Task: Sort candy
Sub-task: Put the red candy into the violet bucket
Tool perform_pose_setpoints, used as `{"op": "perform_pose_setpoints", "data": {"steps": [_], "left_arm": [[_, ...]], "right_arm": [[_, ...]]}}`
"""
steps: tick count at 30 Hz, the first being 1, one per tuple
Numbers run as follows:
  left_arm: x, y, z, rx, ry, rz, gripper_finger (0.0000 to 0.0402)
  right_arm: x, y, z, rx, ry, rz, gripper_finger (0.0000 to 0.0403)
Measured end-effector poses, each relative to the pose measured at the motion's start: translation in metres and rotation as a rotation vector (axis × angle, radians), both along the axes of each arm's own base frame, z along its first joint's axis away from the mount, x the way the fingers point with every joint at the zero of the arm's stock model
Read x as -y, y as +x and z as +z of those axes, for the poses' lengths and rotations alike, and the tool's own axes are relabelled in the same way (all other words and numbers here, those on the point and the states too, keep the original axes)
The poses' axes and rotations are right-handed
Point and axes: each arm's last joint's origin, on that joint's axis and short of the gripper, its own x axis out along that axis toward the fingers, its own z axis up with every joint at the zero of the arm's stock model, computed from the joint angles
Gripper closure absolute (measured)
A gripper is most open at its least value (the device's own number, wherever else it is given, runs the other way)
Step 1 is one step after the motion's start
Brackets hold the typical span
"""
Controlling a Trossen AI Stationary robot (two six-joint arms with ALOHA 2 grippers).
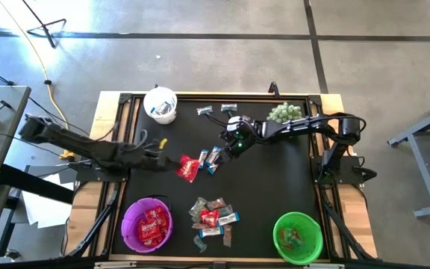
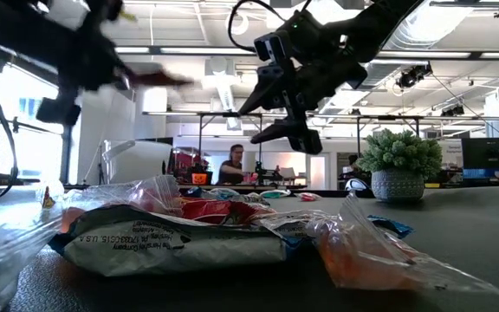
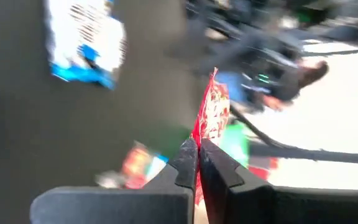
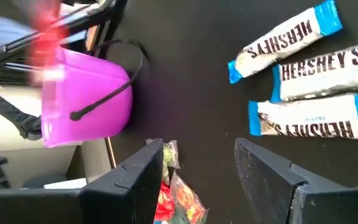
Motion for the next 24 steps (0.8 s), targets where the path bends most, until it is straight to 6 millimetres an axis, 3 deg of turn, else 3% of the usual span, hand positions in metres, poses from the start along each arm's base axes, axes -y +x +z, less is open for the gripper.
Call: {"op": "perform_pose_setpoints", "data": {"steps": [6, 14, 19, 24], "left_arm": [[0.023, -0.013, 0.065, 0.126, -0.052, -0.146, 0.0401], [0.056, -0.022, 0.134, -0.242, -0.015, -0.286, 0.0401], [0.083, -0.013, 0.161, -0.410, 0.068, -0.344, 0.0401], [0.119, -0.007, 0.165, -0.566, 0.074, -0.380, 0.0401]], "right_arm": [[-0.003, -0.005, -0.005, -0.067, -0.010, 0.027, 0.0208], [-0.006, -0.011, -0.011, -0.142, -0.022, 0.061, 0.0208], [-0.010, -0.011, -0.012, -0.149, -0.032, 0.085, 0.0208], [-0.021, -0.011, -0.012, -0.154, -0.022, 0.116, 0.0208]]}}
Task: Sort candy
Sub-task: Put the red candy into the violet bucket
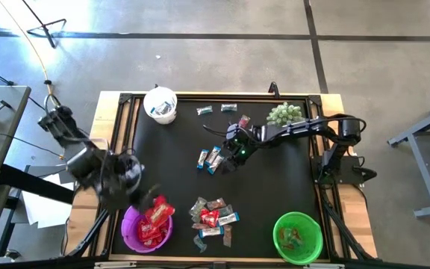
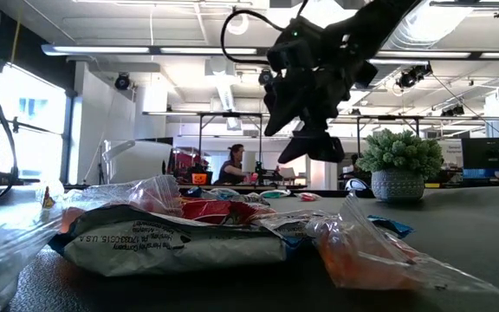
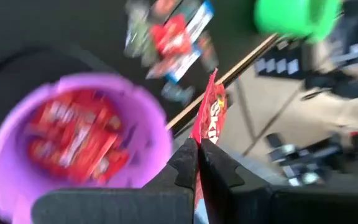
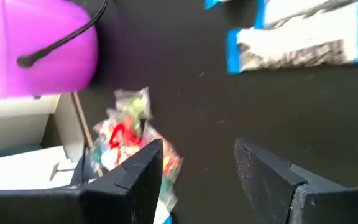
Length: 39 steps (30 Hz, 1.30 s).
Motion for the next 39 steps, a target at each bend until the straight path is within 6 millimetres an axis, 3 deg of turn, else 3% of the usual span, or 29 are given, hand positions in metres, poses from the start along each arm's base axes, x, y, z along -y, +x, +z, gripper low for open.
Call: {"op": "perform_pose_setpoints", "data": {"steps": [7, 15, 35, 39], "left_arm": [[0.042, -0.008, -0.022, -0.208, 0.064, 0.022, 0.0401], [0.061, -0.012, -0.052, -0.415, 0.200, -0.003, 0.0401], [0.065, -0.009, -0.056, -0.326, 0.393, -0.420, 0.0400], [0.065, -0.008, -0.056, -0.292, 0.440, -0.458, 0.0381]], "right_arm": [[-0.021, 0.002, 0.001, 0.007, 0.044, 0.062, 0.0208], [-0.036, 0.007, 0.005, 0.015, 0.101, 0.039, 0.0208], [-0.038, 0.022, 0.026, 0.213, 0.186, -0.025, 0.0208], [-0.039, 0.020, 0.036, 0.249, 0.196, -0.029, 0.0208]]}}
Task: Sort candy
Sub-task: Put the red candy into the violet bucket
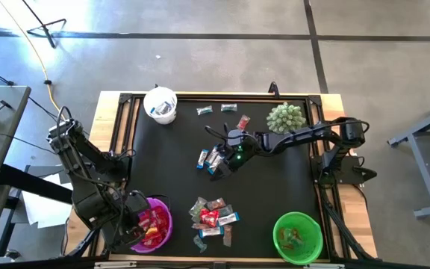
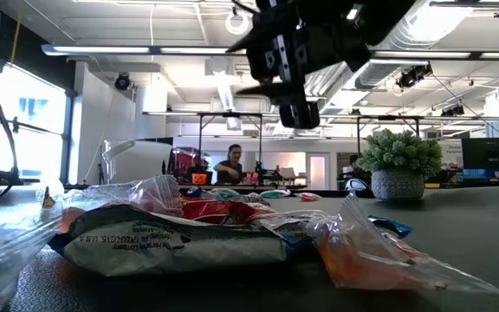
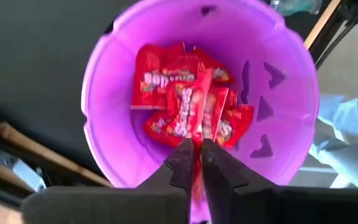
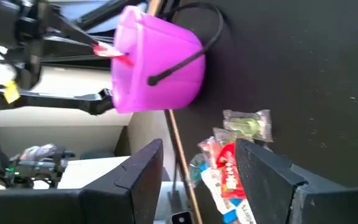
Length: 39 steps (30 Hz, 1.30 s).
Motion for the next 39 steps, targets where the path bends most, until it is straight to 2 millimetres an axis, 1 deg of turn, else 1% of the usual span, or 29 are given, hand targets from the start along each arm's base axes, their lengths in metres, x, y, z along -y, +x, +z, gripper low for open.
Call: {"op": "perform_pose_setpoints", "data": {"steps": [8, 12, 15, 19, 21, 24, 28, 31, 35, 39], "left_arm": [[-0.002, 0.001, 0.000, 0.051, 0.055, 0.003, 0.0310], [-0.004, 0.003, 0.001, 0.091, 0.082, 0.016, 0.0284], [-0.007, 0.006, 0.001, 0.118, 0.109, -0.002, 0.0276], [-0.014, 0.011, 0.005, 0.131, 0.123, -0.030, 0.0275], [-0.020, 0.013, 0.008, 0.146, 0.131, -0.044, 0.0275], [-0.033, 0.018, 0.015, 0.175, 0.157, -0.056, 0.0275], [-0.057, 0.031, 0.024, 0.225, 0.202, -0.017, 0.0275], [-0.071, 0.046, 0.026, 0.253, 0.211, 0.004, 0.0275], [-0.080, 0.073, 0.026, 0.303, 0.179, -0.095, 0.0275], [-0.092, 0.096, 0.029, 0.387, 0.172, -0.173, 0.0275]], "right_arm": [[-0.007, -0.011, 0.030, 0.088, -0.005, 0.019, 0.0208], [-0.012, -0.018, 0.044, 0.111, -0.006, 0.021, 0.0208], [-0.018, -0.026, 0.052, 0.089, 0.001, 0.016, 0.0208], [-0.030, -0.038, 0.059, 0.031, 0.005, 0.012, 0.0208], [-0.037, -0.045, 0.062, -0.008, 0.005, 0.003, 0.0208], [-0.048, -0.056, 0.065, -0.072, -0.007, -0.012, 0.0208], [-0.064, -0.072, 0.065, -0.184, -0.041, -0.061, 0.0208], [-0.077, -0.082, 0.063, -0.248, -0.068, -0.099, 0.0208], [-0.093, -0.089, 0.060, -0.288, -0.099, -0.160, 0.0208], [-0.103, -0.092, 0.059, -0.287, -0.123, -0.240, 0.0208]]}}
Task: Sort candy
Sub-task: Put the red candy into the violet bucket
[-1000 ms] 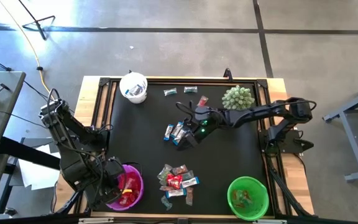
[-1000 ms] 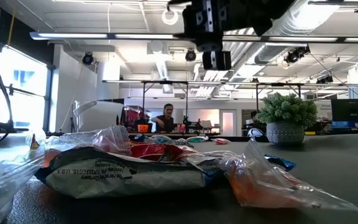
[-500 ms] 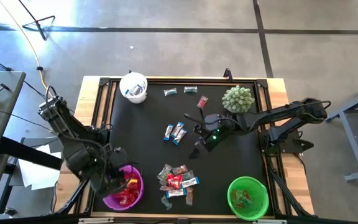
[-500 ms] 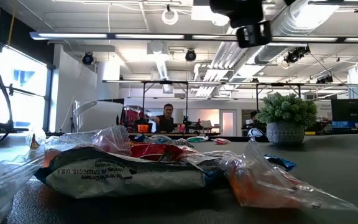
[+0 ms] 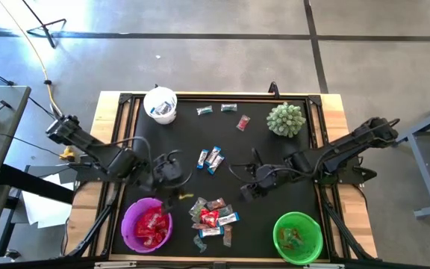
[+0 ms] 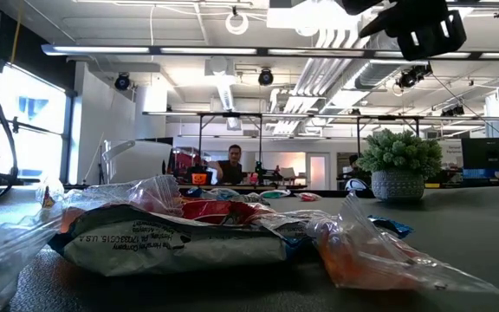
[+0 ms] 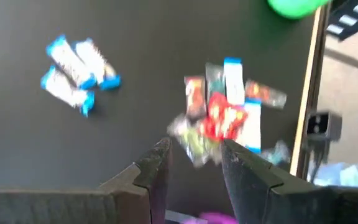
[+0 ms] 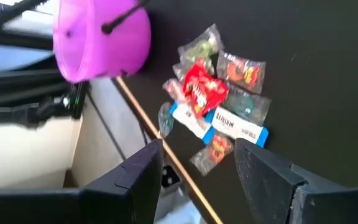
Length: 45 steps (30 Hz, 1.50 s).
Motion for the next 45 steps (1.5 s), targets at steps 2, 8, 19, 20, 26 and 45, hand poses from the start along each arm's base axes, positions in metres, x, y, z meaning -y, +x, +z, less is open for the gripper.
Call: {"op": "perform_pose_setpoints", "data": {"steps": [2, 8, 19, 20, 26, 45], "left_arm": [[-0.007, 0.008, 0.002, 0.032, 0.012, -0.019, 0.0275], [-0.017, 0.030, -0.004, 0.065, 0.002, -0.065, 0.0275], [0.011, 0.077, -0.066, -0.051, 0.001, -0.095, 0.0275], [0.014, 0.081, -0.073, -0.061, -0.006, -0.083, 0.0275], [0.025, 0.098, -0.111, -0.121, -0.077, 0.059, 0.0275], [0.045, 0.105, -0.124, -0.173, -0.412, 0.240, 0.0275]], "right_arm": [[-0.005, -0.002, 0.000, 0.005, -0.011, -0.024, 0.0208], [-0.019, -0.008, 0.000, 0.002, 0.000, -0.016, 0.0208], [-0.034, -0.022, 0.012, -0.067, -0.086, 0.090, 0.0208], [-0.034, -0.024, 0.017, -0.093, -0.114, 0.109, 0.0208], [-0.032, -0.046, 0.055, -0.221, -0.316, 0.195, 0.0208], [-0.018, -0.101, 0.139, -0.262, -0.663, 0.329, 0.0208]]}}
